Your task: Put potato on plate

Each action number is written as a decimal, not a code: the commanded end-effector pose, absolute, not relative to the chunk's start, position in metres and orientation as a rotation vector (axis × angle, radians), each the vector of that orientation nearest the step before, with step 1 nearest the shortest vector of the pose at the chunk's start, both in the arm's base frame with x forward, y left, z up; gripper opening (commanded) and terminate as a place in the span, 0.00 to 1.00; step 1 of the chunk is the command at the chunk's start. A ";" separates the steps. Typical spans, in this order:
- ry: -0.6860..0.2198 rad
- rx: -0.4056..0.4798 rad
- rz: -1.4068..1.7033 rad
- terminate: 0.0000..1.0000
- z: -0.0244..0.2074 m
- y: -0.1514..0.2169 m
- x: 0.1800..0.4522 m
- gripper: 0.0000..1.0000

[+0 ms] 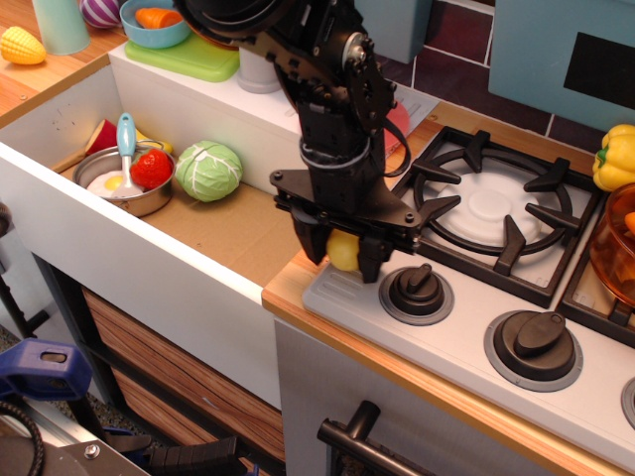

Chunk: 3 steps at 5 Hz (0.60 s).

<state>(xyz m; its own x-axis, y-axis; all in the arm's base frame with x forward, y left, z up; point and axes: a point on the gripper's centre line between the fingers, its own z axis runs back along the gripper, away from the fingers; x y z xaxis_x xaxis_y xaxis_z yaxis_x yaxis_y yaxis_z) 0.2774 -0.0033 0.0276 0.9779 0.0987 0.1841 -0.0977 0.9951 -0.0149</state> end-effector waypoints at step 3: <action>-0.383 0.108 -0.168 0.00 0.057 0.047 0.371 0.00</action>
